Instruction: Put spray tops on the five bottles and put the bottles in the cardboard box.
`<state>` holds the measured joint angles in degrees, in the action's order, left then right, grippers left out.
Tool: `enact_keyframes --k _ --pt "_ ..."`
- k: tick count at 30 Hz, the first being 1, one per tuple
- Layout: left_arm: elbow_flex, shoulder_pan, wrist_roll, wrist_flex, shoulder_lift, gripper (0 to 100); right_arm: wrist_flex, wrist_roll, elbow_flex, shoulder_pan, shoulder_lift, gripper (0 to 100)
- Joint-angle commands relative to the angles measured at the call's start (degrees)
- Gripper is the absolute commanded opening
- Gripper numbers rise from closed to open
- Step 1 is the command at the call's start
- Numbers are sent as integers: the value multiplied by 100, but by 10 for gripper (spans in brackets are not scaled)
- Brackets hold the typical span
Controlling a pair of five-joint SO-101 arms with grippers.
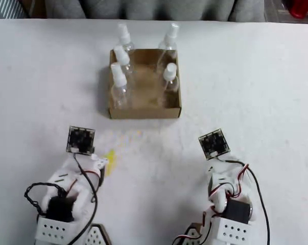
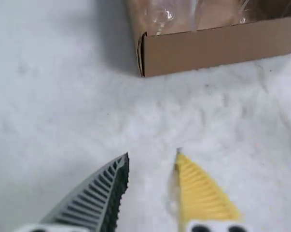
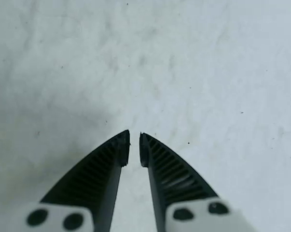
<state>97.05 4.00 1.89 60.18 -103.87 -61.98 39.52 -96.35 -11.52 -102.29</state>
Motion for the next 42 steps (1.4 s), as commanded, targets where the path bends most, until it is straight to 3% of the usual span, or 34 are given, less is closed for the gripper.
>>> enact_keyframes --k 1,4,10,17,20,26,34,42 --pt "-9 -22 -193 53 -48 54 -22 -26 -53 31 -31 15" --pt "-9 22 -396 475 -66 54 -31 -26 -53 75 -4 15" --pt "-9 -92 -369 519 -84 23 -374 -35 -53 1130 -4 15" --pt "-26 -92 -360 598 -84 23 -470 -35 -53 1121 -4 15" --pt "-9 -119 -369 1363 -84 23 -699 -35 -53 1393 -4 15" --pt "-9 -145 -369 1345 -84 22 -699 -53 -53 1587 -48 15" --pt "-9 -145 -369 1345 -84 23 -268 -1705 -53 2273 -4 15" --pt "-9 -136 -369 1354 -84 23 -1077 -1767 -53 2334 -57 15"
